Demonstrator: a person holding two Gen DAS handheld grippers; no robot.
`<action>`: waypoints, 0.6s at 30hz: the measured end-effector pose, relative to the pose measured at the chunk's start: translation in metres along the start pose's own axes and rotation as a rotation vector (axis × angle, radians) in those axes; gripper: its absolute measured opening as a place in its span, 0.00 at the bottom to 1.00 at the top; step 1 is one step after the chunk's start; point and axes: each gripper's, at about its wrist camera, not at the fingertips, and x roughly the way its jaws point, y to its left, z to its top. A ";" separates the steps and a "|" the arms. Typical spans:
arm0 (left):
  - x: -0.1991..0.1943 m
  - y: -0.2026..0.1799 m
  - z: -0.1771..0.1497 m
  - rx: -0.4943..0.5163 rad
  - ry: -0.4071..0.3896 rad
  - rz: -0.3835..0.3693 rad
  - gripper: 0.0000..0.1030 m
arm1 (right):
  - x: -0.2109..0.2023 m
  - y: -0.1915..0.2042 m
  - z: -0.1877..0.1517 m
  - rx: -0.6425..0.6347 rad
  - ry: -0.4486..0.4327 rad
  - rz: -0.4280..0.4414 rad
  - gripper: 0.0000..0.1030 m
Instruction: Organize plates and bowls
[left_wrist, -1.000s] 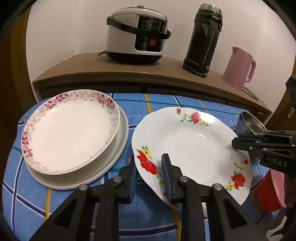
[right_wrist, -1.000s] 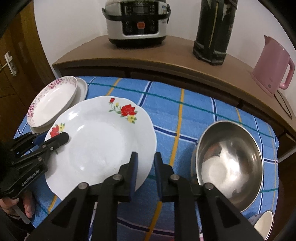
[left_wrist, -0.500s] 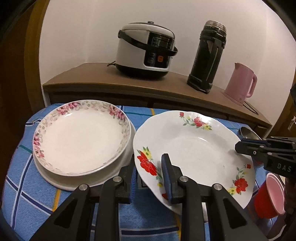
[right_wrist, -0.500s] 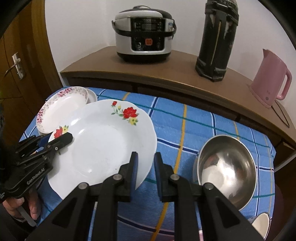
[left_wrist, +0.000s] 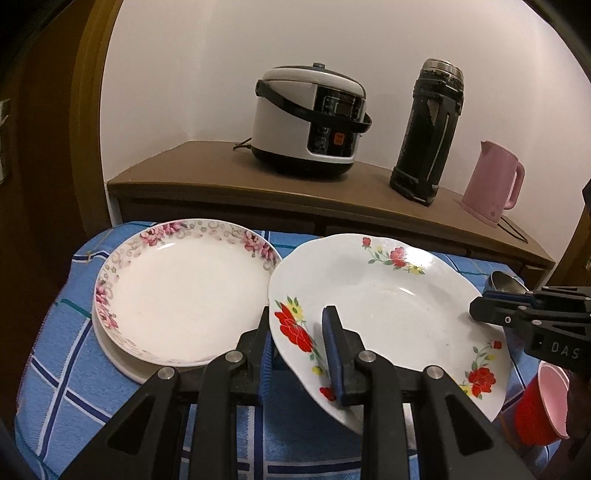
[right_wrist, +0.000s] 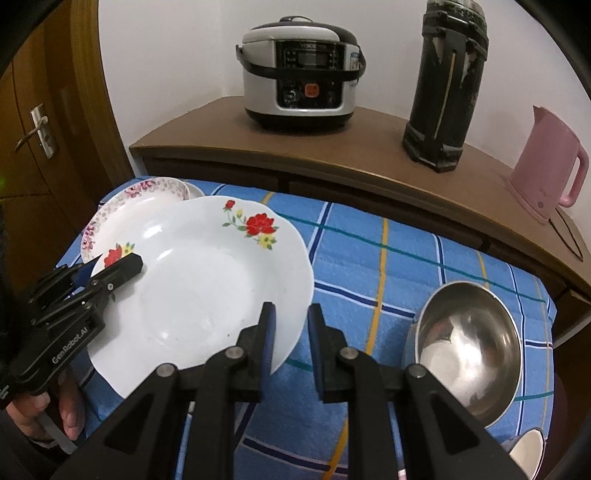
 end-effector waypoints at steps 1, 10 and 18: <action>-0.001 0.000 0.001 0.000 -0.002 0.000 0.27 | -0.001 0.000 0.000 0.001 -0.003 0.000 0.17; -0.008 0.005 0.009 -0.005 -0.019 0.012 0.27 | -0.006 0.009 0.008 -0.003 -0.032 0.010 0.17; -0.014 0.016 0.020 0.000 -0.051 0.043 0.27 | -0.006 0.018 0.016 -0.009 -0.062 0.026 0.17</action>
